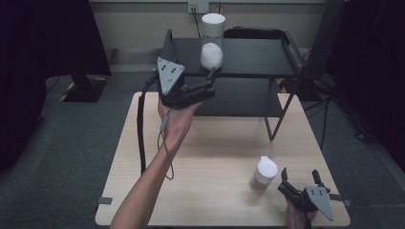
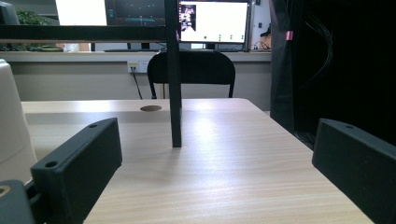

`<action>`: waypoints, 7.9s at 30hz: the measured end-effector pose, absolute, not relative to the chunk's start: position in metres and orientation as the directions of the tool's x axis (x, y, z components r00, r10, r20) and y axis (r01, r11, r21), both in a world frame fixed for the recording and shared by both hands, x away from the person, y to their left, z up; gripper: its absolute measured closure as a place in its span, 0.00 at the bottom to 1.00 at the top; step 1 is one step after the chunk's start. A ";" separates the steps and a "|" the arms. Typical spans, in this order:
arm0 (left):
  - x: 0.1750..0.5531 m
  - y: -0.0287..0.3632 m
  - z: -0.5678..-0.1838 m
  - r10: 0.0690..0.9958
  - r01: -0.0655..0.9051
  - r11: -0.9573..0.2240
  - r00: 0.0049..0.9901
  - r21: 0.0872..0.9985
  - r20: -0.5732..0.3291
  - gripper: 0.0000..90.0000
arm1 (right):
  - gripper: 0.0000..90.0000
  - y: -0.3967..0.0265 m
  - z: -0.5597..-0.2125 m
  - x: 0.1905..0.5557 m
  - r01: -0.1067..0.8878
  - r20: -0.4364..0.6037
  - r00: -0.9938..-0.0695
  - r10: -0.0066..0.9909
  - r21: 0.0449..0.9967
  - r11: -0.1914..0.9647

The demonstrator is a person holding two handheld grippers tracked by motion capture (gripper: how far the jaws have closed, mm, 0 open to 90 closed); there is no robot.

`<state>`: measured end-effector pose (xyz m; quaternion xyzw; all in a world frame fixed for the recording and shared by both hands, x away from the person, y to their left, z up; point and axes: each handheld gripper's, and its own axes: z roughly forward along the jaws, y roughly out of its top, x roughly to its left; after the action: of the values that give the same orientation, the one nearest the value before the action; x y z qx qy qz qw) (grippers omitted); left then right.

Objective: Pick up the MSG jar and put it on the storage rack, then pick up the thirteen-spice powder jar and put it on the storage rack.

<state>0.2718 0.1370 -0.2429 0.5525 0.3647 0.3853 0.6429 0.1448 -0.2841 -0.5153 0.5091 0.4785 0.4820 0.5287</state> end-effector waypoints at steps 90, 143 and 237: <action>0.183 0.129 -0.518 0.982 -0.019 0.006 0.190 1.000 -0.002 0.00 | 0.00 -0.282 -0.516 0.144 -0.024 -0.018 0.087 0.996 1.000 0.020; 0.183 0.127 -0.518 0.984 -0.019 0.007 0.179 1.000 -0.003 0.00 | 0.00 -0.295 -0.494 0.141 -0.045 0.035 0.032 0.999 0.998 -0.034; 0.183 0.126 -0.518 0.985 -0.019 0.007 0.175 1.000 -0.003 0.00 | 0.34 -0.277 -0.451 0.154 0.060 0.012 -0.354 0.935 0.998 0.010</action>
<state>0.1829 0.1264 -0.5177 0.5356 0.4506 0.4579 0.5481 0.1538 -0.2771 -0.4505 0.4168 0.5967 0.5667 0.3862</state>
